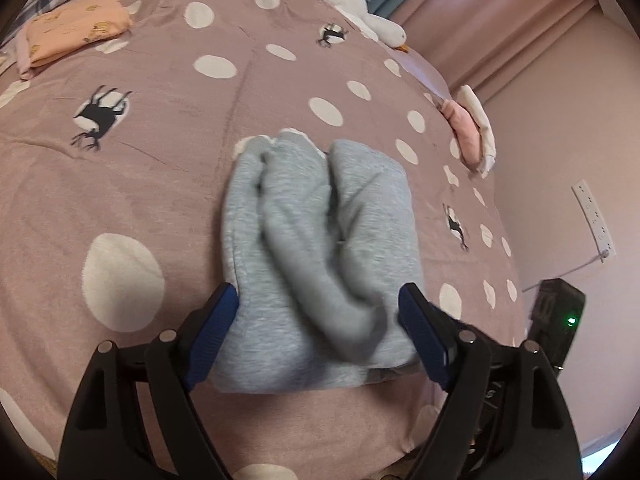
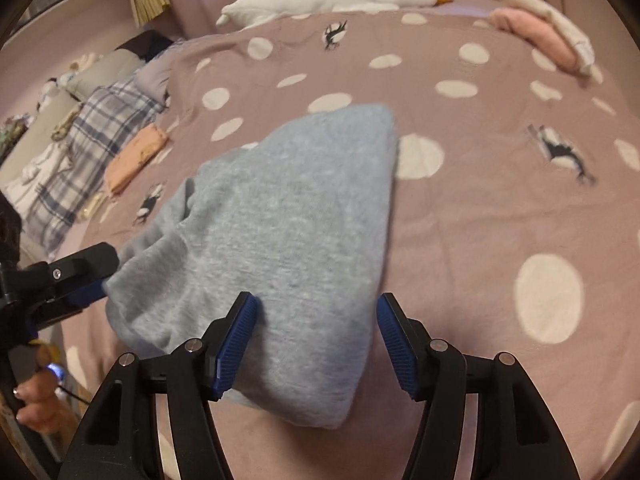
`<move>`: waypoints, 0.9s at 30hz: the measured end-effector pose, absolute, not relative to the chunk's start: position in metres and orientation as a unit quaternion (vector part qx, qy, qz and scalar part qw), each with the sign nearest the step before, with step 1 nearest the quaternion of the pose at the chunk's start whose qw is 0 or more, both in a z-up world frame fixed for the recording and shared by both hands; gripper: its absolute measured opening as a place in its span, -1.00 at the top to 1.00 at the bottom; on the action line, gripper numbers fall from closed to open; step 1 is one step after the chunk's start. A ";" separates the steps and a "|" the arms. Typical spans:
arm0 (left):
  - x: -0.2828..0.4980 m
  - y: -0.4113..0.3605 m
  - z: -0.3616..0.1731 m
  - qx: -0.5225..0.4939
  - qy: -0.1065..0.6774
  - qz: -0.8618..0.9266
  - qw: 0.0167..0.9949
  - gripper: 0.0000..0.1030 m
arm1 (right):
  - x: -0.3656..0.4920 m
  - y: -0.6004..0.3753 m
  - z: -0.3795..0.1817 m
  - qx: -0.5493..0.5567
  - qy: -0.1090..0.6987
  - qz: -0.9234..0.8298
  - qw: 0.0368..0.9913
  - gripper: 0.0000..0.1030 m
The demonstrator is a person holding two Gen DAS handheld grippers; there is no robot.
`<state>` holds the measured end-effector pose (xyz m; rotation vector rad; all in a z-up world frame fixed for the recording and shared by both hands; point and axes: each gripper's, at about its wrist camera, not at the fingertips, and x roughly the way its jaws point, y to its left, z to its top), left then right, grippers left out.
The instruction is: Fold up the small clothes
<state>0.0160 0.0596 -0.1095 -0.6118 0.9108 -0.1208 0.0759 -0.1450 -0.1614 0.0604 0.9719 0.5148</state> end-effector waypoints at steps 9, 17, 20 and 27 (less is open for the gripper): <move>0.052 0.043 -0.120 -0.293 0.454 -0.097 0.836 -0.68 | 0.076 -0.156 -0.161 0.052 0.471 0.250 0.845 -0.20; 0.089 0.035 -0.129 -0.293 0.468 -0.111 0.827 -0.49 | 0.077 -0.168 -0.160 0.054 0.467 0.232 0.851 -0.21; 0.099 0.028 -0.136 -0.284 0.480 -0.111 0.822 0.25 | 0.077 -0.171 -0.161 0.063 0.470 0.230 0.850 -0.21; 0.093 0.032 -0.115 -0.267 0.459 -0.110 0.840 0.76 | 0.073 -0.172 -0.156 0.049 0.469 0.207 0.857 -0.21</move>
